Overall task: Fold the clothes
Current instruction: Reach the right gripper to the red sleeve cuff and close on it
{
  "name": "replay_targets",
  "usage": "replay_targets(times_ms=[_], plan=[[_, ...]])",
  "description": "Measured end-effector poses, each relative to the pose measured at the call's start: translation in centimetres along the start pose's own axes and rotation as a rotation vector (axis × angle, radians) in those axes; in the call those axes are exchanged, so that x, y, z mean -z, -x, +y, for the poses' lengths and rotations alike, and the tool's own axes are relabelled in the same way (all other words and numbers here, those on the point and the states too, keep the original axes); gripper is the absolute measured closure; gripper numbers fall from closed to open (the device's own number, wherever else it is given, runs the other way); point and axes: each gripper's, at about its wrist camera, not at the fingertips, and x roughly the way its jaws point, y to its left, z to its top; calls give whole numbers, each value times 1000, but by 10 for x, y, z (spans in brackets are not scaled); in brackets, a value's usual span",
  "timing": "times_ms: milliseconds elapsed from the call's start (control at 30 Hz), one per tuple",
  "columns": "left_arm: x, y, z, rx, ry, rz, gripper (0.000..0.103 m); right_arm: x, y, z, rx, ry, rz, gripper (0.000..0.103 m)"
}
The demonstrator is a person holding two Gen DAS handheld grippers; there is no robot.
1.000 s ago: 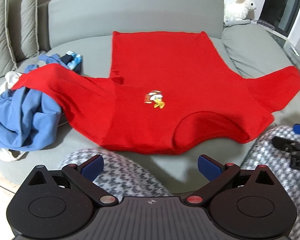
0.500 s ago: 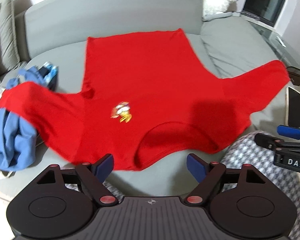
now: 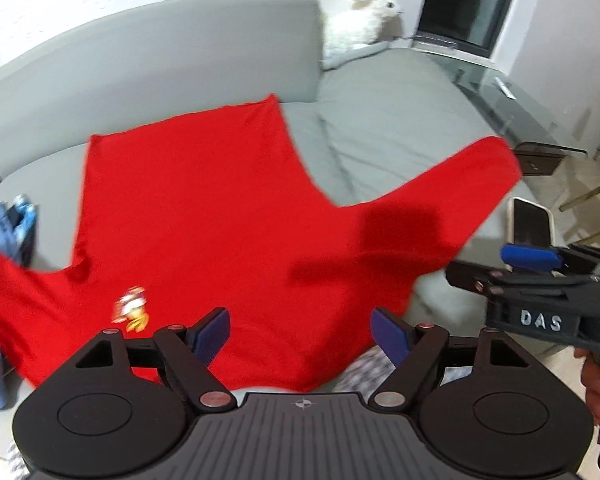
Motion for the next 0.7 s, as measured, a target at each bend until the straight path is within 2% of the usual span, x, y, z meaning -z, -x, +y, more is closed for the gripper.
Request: replay_targets(times_ms=[133, 300, 700], plan=[[-13, -19, -25, 19, -42, 11, 26, -14, -4, -30, -10, -46, -14, 28], [-27, -50, -55, 66, -37, 20, 26, -30, -16, -73, 35, -94, -22, 28], [-66, -121, -100, 29, -64, 25, 25, -64, -46, -197, 157, -278, -49, 34]])
